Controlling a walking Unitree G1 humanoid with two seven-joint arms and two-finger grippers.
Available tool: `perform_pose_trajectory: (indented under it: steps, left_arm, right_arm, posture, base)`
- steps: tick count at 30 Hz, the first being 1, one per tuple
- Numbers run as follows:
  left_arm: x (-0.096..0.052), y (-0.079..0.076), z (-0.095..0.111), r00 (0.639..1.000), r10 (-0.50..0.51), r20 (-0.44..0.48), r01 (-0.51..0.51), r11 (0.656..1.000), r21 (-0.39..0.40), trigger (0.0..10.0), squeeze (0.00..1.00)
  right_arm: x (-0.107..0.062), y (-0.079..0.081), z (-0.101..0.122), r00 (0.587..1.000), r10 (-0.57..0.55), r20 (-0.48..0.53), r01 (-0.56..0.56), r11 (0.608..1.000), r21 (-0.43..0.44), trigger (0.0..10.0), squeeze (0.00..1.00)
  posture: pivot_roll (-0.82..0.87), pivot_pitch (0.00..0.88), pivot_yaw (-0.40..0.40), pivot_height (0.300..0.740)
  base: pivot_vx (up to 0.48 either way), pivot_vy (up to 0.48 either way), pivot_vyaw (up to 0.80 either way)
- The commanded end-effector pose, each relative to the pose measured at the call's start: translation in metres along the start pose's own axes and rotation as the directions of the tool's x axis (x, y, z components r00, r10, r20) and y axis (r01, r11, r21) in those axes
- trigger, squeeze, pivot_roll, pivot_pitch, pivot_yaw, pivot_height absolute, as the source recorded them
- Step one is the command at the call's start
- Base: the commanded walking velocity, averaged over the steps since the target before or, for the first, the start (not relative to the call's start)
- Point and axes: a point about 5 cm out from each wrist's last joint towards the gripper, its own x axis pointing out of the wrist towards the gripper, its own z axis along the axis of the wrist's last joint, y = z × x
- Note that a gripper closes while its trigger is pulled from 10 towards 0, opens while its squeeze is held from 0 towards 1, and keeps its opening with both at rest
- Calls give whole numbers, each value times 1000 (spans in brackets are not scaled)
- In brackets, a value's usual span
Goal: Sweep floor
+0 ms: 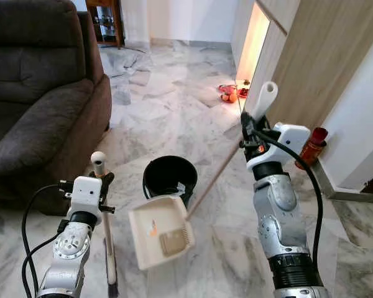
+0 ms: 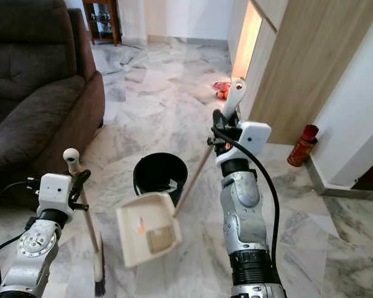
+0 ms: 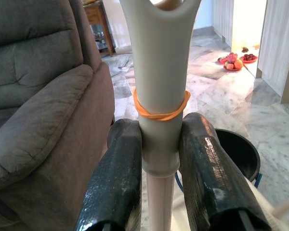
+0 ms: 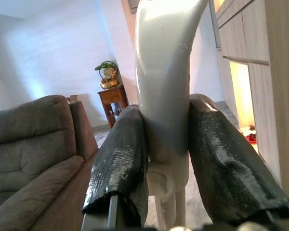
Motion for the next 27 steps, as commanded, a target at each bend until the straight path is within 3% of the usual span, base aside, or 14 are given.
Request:
perform_pose_trajectory:
  steps: [1, 9, 11, 13, 18, 27]
  left_arm:
    - [0, 1, 6, 999, 5, 41, -6, 1000, 20, 10000, 0]
    - [-5, 14, 2, 997, 66, 34, -68, 996, 64, 10000, 0]
    - [-16, 29, -2, 989, 142, 33, -144, 987, 77, 10000, 0]
    - [-21, 34, -4, 987, 160, 31, -162, 983, 83, 10000, 0]
    - [-23, 34, -4, 987, 159, 28, -161, 983, 88, 10000, 0]
    - [-22, 27, -2, 987, 154, 39, -157, 984, 87, 10000, 0]
  right_arm:
    - [6, 5, 15, 998, 11, 62, -12, 1000, 11, 10000, 0]
    - [15, 16, 33, 989, 13, 145, -19, 999, 41, 10000, 0]
    - [21, 19, 40, 984, 7, 180, -17, 999, 50, 10000, 0]
    - [22, 20, 42, 982, 13, 189, -23, 999, 48, 10000, 0]
    - [23, 21, 42, 981, 21, 191, -30, 999, 45, 10000, 0]
    - [25, 22, 43, 980, 24, 195, -33, 998, 46, 10000, 0]
  posture:
    - [190, 0, -50, 740]
    - [198, 0, -53, 740]
    - [207, 0, -53, 740]
    - [206, 0, -53, 740]
    - [212, 0, -56, 740]
    - [206, 0, -56, 740]
  base:
    - [0, 0, 0]
    - [0, 0, 0]
    - [0, 0, 0]
    - [0, 0, 0]
    - [0, 0, 0]
    - [297, 0, 0]
